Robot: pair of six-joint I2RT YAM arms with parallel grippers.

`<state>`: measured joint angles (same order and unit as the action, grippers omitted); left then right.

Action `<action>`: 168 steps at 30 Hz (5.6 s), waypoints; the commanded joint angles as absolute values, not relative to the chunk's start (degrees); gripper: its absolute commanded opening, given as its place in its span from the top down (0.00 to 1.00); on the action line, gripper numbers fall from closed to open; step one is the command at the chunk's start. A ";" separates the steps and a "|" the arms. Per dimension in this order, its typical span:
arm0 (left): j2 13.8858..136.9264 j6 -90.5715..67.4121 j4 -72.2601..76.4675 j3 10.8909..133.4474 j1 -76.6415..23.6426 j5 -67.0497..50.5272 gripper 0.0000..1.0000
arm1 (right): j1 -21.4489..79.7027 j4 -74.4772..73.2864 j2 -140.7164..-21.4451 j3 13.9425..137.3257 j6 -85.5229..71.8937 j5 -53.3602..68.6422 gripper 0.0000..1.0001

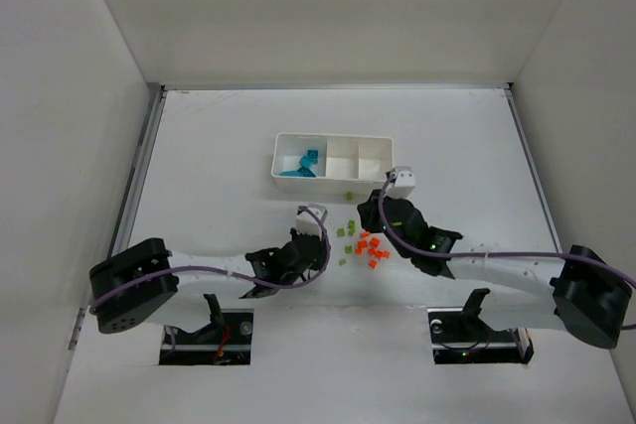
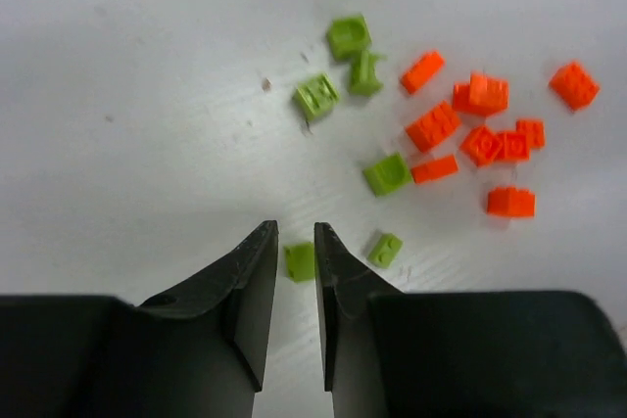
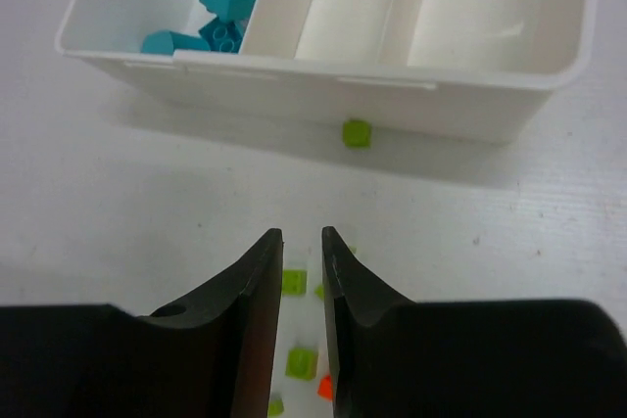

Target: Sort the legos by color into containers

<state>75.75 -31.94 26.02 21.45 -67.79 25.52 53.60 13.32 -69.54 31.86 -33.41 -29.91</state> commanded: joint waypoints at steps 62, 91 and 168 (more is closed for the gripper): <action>74.97 -33.22 7.29 32.52 -67.54 29.27 0.60 | 69.21 6.94 -64.25 22.85 -41.13 -30.67 0.62; 73.65 -29.98 14.05 36.29 -59.30 27.25 0.86 | 69.39 7.56 -65.83 23.29 -40.70 -30.15 0.61; 76.81 -36.39 27.77 27.69 -67.19 25.14 0.62 | 44.96 14.15 -94.82 59.67 -22.41 -21.62 0.76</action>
